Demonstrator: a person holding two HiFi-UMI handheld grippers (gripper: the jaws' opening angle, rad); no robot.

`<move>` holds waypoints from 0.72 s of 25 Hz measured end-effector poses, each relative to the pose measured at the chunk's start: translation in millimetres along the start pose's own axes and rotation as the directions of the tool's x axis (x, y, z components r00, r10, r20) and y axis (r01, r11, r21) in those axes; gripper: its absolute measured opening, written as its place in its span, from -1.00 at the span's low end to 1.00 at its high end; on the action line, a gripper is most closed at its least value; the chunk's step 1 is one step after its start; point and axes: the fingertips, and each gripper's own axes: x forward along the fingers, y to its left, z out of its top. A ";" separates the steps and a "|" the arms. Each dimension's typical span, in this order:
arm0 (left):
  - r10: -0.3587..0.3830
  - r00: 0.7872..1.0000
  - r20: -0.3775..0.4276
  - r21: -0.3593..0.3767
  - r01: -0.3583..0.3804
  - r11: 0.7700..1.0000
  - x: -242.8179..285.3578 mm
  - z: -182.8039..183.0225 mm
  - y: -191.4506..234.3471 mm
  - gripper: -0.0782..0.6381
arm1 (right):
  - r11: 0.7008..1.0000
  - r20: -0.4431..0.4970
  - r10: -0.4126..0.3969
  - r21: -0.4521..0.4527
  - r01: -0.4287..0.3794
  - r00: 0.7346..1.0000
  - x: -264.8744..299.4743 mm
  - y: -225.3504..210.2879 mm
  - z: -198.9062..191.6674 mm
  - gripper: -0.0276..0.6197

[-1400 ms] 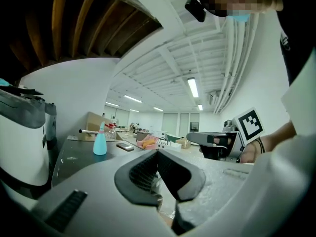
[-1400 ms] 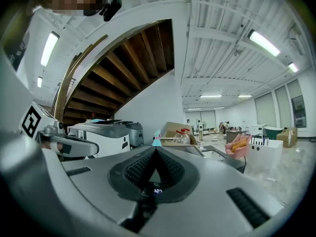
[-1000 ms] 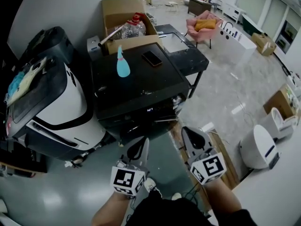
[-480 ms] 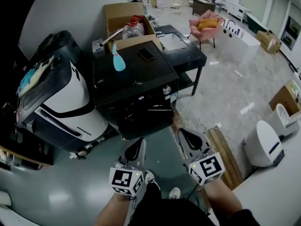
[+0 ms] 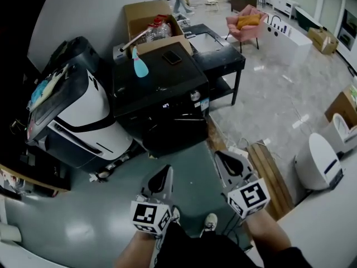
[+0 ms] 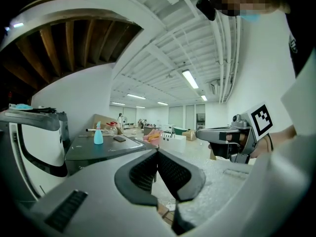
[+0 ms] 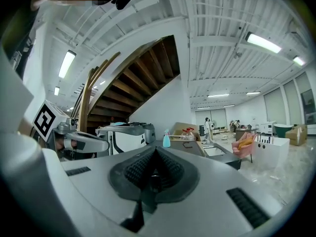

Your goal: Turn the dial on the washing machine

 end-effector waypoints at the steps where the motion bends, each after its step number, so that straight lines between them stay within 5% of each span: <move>1: -0.002 1.000 0.000 0.000 0.002 1.000 -1.5 -3.6 0.2 -0.77 | 1.000 -0.002 0.001 -0.001 -0.001 1.000 0.6 1.7 -2.3 -0.92; 9: -0.017 1.000 -0.012 -0.036 0.017 0.999 -32.9 -20.3 24.0 -0.77 | 1.000 0.019 0.018 -0.017 -0.018 1.000 15.5 40.5 -18.3 -0.92; 18: -0.033 0.999 0.017 -0.043 0.034 0.999 -108.3 -20.8 92.6 -0.77 | 1.000 -0.004 -0.017 0.000 0.017 1.000 42.1 139.1 -9.5 -0.92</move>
